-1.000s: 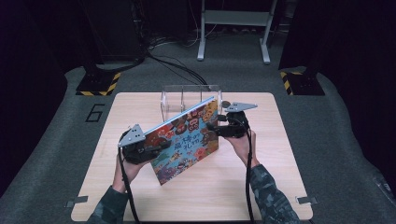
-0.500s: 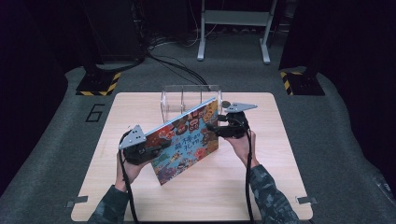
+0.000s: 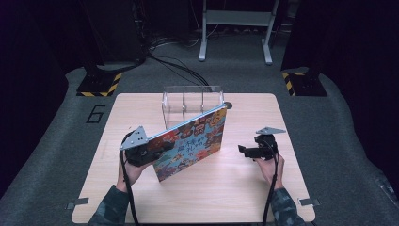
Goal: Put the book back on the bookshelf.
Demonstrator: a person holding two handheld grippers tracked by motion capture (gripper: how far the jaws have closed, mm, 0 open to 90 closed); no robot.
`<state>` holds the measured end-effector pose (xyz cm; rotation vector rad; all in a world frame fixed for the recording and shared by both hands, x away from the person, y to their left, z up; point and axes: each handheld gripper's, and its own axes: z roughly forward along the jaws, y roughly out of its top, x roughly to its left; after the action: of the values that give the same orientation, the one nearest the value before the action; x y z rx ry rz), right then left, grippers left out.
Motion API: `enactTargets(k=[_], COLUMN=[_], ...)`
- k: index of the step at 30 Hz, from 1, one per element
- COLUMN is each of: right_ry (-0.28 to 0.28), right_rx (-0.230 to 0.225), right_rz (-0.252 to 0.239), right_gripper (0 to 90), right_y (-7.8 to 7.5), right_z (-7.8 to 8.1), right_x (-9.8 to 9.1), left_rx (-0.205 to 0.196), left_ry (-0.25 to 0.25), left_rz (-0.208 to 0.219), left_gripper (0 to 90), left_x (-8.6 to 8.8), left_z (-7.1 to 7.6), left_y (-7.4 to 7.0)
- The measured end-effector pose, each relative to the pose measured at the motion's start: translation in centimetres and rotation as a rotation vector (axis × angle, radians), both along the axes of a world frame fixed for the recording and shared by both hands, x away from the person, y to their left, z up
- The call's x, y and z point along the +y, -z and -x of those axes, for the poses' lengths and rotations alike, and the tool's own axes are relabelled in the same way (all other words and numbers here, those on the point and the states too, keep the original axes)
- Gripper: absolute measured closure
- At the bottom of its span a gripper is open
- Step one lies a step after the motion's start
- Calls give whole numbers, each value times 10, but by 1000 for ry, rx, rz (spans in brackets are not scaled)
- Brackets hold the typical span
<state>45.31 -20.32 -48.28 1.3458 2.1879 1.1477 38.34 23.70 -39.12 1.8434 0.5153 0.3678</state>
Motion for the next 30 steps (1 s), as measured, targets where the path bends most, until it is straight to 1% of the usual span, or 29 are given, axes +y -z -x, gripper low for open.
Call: enactTargets(k=[1, 2, 3, 4, 5, 7, 8, 9, 10, 11, 12, 13, 14, 15, 17, 18, 19, 20, 22, 23, 24, 25, 26, 27, 28, 30], right_ry=[0, 23, 57, 68, 68, 95, 99, 102, 111, 105, 109, 109, 106, 110, 102, 115, 115, 110, 112, 120, 120, 116, 113, 113, 111, 111], right_rx=[0, 16, 22, 29, 29, 30, 30, 34, 38, 44, 45, 45, 44, 57, 56, 65, 65, 62, 55, 56, 56, 45, 51, 51, 51, 49], right_rz=[0, -1, -10, -12, -12, -19, -22, -31, -36, -32, -33, -33, -23, -25, -14, -20, -20, 1, 6, -1, -1, 2, 3, 3, 3, -1], right_gripper=[104, 104, 103, 103, 103, 103, 104, 103, 104, 104, 104, 104, 104, 102, 99, 93, 93, 91, 89, 86, 86, 86, 85, 85, 85, 86], right_y=[0, 6, 17, 20, 20, 26, 27, 29, 30, 32, 34, 34, 35, 36, 39, 41, 41, 41, 41, 41, 41, 42, 42, 42, 42, 42], right_z=[0, 2, 4, 5, 5, 5, 5, 4, 4, 3, 2, 2, 2, 2, 0, 0, 0, -1, -1, 0, 0, -1, -1, -1, 0, -1], right_x=[0, -6, -18, -22, -22, -28, -30, -32, -33, -34, -34, -34, -34, -34, -36, -35, -35, -34, -34, -33, -33, -34, -34, -34, -34, -34], left_rx=[0, -3, 15, 13, 13, 10, 12, 18, 10, 18, 18, 15, 23, 24, 35, 33, 33, 26, 21, 21, 14, 5, 6, 2, 2, -5], left_ry=[0, -5, -3, -12, -12, -9, -13, -18, -18, -20, -20, -26, -27, -34, -39, -45, -45, -56, -59, -61, -65, -73, -73, -80, -82, -86], left_rz=[0, 5, 5, 15, 15, 3, 12, 6, 12, 8, 8, -1, -1, 0, -5, -17, -17, -31, -30, -45, -50, -55, -74, -68, -82, -83], left_gripper=[812, 812, 812, 812, 813, 813, 813, 813, 814, 814, 814, 814, 813, 814, 814, 815, 814, 815, 815, 815, 815, 815, 815, 815, 815, 815], left_x=[0, 0, 0, 0, 0, 0, 0, 0, 0, 1, 1, 1, 2, 2, 2, 1, 1, 0, 0, -1, -1, -2, -2, -2, -2, -2], left_z=[0, -1, -2, -2, -2, -4, -4, -5, -6, -8, -8, -11, -13, -15, -18, -21, -21, -23, -24, -25, -26, -26, -26, -27, -27, -29], left_y=[0, 0, -2, -2, -2, -6, -7, -10, -11, -15, -15, -18, -19, -21, -26, -30, -30, -36, -38, -42, -44, -47, -51, -53, -56, -61])
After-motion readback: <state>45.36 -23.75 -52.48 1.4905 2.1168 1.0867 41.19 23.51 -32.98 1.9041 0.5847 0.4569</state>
